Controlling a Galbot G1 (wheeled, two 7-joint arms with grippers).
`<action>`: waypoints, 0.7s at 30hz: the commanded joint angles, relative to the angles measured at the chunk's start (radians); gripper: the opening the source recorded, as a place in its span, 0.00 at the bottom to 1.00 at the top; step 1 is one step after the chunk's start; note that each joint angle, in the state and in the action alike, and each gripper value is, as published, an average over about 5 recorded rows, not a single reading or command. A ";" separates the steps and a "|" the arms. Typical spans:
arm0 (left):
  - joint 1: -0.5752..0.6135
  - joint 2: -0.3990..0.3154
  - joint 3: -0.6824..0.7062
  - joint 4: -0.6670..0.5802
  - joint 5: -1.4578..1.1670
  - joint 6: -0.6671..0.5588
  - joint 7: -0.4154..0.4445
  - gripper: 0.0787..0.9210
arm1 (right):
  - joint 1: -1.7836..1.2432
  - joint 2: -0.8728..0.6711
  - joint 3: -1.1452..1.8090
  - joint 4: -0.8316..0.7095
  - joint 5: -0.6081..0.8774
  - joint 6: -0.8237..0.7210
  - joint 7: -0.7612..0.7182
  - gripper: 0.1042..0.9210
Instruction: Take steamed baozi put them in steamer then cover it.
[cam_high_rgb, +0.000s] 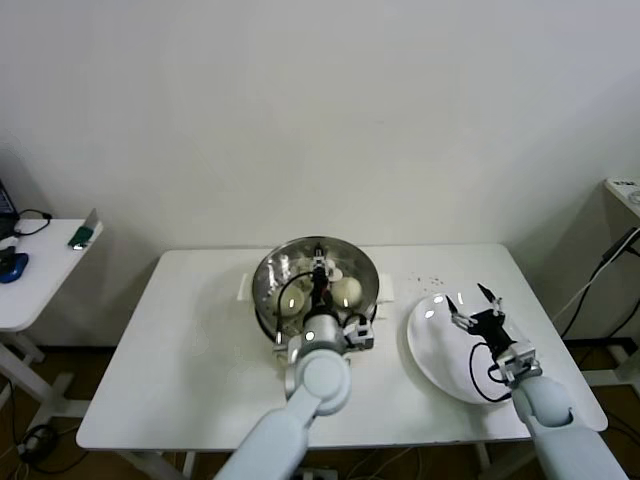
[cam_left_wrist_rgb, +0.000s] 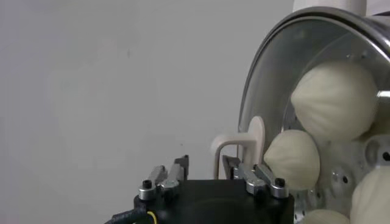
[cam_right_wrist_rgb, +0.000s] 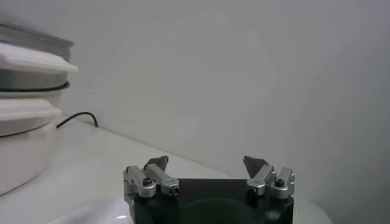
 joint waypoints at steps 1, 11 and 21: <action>0.038 0.076 0.004 -0.156 -0.034 0.049 0.029 0.50 | -0.001 -0.003 0.006 0.026 0.019 -0.081 0.018 0.88; 0.160 0.197 -0.075 -0.368 -0.130 -0.009 -0.001 0.84 | -0.018 -0.015 0.008 0.068 0.044 -0.111 0.028 0.88; 0.330 0.361 -0.261 -0.545 -0.498 -0.067 -0.187 0.88 | -0.044 -0.014 0.025 0.094 0.038 -0.108 0.024 0.88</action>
